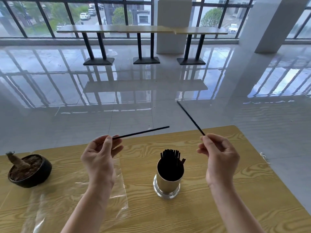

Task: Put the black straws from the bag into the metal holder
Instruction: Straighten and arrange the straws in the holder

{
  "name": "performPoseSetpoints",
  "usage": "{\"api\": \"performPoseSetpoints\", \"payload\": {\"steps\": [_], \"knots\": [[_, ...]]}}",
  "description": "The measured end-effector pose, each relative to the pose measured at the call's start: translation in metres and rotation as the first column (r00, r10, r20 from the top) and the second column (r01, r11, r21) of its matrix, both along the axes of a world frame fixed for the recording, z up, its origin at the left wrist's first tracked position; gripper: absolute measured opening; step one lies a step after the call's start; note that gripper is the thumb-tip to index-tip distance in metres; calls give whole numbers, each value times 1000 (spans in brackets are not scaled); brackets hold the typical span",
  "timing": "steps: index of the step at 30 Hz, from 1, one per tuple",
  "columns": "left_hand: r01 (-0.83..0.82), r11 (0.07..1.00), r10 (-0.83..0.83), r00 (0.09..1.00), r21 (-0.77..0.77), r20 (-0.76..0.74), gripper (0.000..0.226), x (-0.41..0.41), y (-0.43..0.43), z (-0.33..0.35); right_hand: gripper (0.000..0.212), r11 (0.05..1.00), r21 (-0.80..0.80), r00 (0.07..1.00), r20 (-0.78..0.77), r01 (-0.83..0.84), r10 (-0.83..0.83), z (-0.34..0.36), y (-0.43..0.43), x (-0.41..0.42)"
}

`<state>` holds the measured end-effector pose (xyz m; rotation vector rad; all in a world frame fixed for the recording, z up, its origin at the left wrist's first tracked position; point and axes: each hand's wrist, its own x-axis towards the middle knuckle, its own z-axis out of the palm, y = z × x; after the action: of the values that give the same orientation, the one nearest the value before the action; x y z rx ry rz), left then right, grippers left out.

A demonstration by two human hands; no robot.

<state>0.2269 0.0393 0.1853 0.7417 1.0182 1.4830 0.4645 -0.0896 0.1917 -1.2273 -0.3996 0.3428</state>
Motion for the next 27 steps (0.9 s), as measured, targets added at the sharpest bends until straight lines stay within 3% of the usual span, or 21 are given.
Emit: {"api": "performPoseSetpoints", "payload": {"steps": [3,5,7,10,13,15,20,25,27], "knots": [[18,987,17,978,-161,209,8,13,-5,2,13,985,40,939,-297,-171,175,-7,2,-19],[95,954,14,933,-284,359,12,26,-15,-1,26,954,131,773,-561,-270,296,-15,4,-41],[169,914,16,893,-368,449,22,40,-29,-6,32,925,186,649,-667,-330,366,-21,9,-64],[250,863,-35,897,-440,441,26,59,-50,-14,25,912,170,656,-648,-372,388,-25,21,-88],[211,866,-125,969,-454,211,26,69,-64,-23,11,919,32,768,-538,-392,346,-27,30,-95],[210,895,-163,975,-393,149,25,71,-72,-25,9,917,-30,806,-490,-398,333,-28,33,-95],[321,909,-310,947,-267,81,14,70,-86,-30,2,924,-110,857,-426,-367,290,-34,31,-92],[432,855,-439,898,-286,44,14,66,-91,-39,11,915,-97,862,-386,-391,327,-34,21,-89],[428,857,-457,888,-287,-40,8,62,-88,-41,13,913,-92,866,-368,-398,340,-34,17,-88]]}}
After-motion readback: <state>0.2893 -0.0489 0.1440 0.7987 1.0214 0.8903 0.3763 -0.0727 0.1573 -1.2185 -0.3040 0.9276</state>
